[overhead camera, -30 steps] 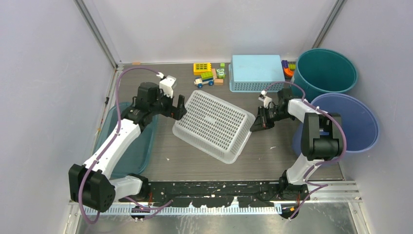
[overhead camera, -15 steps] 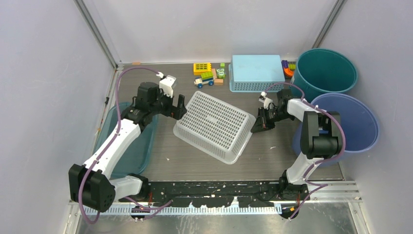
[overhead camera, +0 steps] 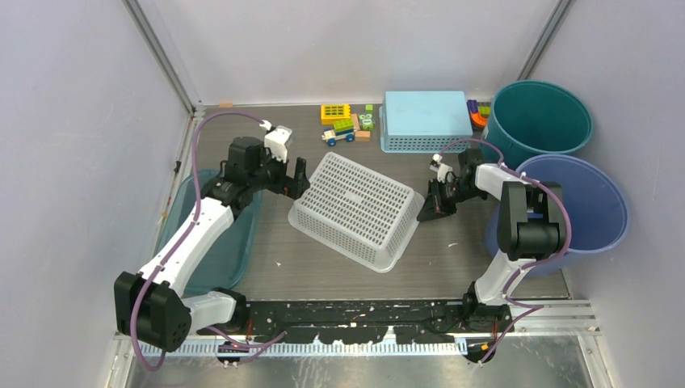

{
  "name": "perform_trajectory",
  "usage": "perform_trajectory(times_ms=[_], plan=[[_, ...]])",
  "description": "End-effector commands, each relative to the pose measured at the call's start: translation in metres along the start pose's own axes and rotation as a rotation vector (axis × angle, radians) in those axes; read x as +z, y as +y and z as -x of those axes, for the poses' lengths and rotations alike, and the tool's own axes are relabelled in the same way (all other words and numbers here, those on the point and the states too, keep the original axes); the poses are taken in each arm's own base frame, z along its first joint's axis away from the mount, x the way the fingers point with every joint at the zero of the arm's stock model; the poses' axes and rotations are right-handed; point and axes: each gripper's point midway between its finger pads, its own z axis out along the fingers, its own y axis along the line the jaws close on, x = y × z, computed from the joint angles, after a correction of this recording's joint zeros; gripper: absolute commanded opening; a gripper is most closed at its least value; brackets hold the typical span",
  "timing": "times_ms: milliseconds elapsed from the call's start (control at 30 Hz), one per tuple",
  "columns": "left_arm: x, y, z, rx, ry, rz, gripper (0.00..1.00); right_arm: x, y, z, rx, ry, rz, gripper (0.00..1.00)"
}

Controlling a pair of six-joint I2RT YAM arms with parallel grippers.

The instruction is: Turn the large container upside down

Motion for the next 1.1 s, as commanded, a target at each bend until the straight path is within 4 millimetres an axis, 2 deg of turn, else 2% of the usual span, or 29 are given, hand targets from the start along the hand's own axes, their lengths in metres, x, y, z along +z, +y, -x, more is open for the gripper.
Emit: perform_trajectory(times_ms=[0,1067], plan=[[-0.0016,-0.0025,0.0164,0.004,-0.065,-0.005,1.00,-0.0029,-0.0002,0.0151,-0.043,-0.037,-0.017,0.11],[-0.0041,-0.0013,0.0193,0.006,-0.078,0.005,1.00,-0.0066,-0.0098,0.0171,-0.028,-0.047,-0.065,0.17]])
